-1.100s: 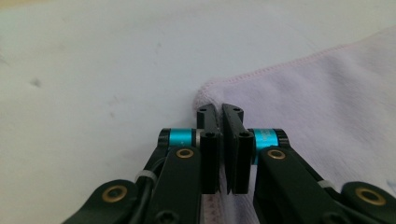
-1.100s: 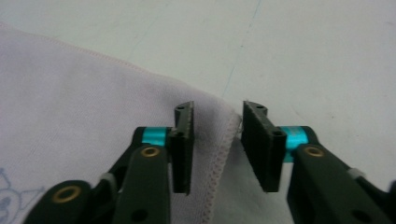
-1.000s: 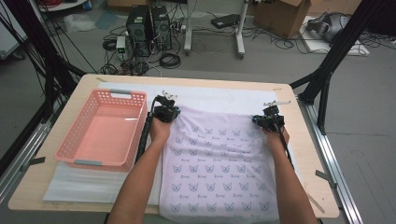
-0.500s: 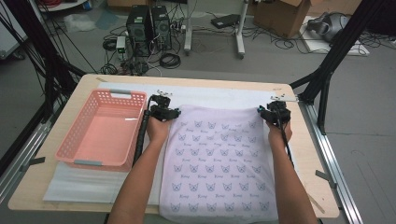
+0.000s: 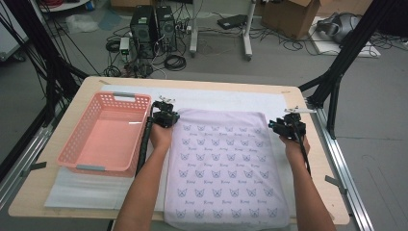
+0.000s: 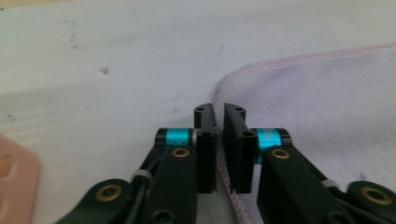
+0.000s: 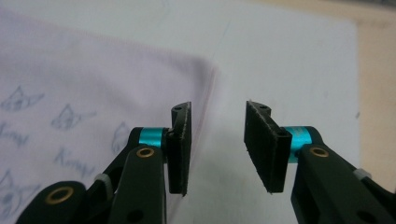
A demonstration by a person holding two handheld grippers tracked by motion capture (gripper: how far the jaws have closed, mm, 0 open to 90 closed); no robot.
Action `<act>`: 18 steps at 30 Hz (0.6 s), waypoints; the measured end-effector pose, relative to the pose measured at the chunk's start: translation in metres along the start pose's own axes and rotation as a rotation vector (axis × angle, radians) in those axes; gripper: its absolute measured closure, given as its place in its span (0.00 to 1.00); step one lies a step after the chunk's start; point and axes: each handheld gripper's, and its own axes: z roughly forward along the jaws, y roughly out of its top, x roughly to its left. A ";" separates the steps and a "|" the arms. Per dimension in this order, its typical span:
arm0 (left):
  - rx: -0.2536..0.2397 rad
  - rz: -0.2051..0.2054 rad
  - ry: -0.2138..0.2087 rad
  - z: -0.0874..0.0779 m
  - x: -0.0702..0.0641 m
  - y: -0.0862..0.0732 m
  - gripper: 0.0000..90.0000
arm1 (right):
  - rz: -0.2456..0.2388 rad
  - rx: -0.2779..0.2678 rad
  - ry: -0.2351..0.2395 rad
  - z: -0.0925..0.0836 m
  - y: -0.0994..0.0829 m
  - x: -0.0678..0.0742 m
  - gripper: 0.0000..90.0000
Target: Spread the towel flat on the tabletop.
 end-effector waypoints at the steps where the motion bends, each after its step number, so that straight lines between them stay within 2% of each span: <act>1: 0.011 -0.028 -0.014 0.000 0.001 -0.001 0.70 | 0.003 0.013 0.010 -0.001 -0.002 0.000 0.68; 2: 0.018 -0.044 -0.041 -0.001 0.002 -0.001 0.64 | -0.011 0.011 0.011 -0.003 -0.005 0.000 0.69; 3: 0.023 -0.044 -0.045 -0.004 0.002 0.000 0.58 | -0.014 0.012 0.015 -0.005 -0.006 0.001 0.70; 6: 0.017 -0.029 -0.090 -0.011 -0.002 0.002 0.54 | -0.008 0.049 0.061 -0.008 -0.014 0.000 0.74; 8: -0.031 -0.032 -0.120 -0.018 -0.004 0.002 0.53 | 0.010 0.080 0.106 -0.007 -0.020 0.001 0.75; 9: -0.062 -0.036 -0.130 -0.022 -0.005 0.001 0.54 | 0.003 0.091 0.116 -0.007 -0.023 0.003 0.76; 11: -0.077 -0.044 -0.160 -0.028 -0.007 -0.001 0.54 | -0.025 0.108 0.122 -0.006 -0.028 0.007 0.83; 12: -0.079 -0.047 -0.179 -0.031 -0.007 -0.003 0.54 | -0.045 0.095 0.113 -0.007 -0.030 0.010 0.96; 13: -0.085 -0.051 -0.190 -0.034 -0.008 -0.004 0.54 | -0.064 0.098 0.117 -0.008 -0.030 0.011 0.97; 15: -0.109 -0.044 -0.207 -0.041 -0.010 -0.010 0.53 | -0.112 0.106 0.026 -0.009 -0.028 0.017 0.98; 17: -0.116 -0.040 -0.228 -0.048 -0.013 -0.015 0.53 | -0.097 0.103 -0.013 -0.009 -0.028 0.019 0.93; 18: -0.121 -0.038 -0.238 -0.050 -0.014 -0.018 0.53 | -0.095 0.099 -0.032 -0.010 -0.029 0.020 0.83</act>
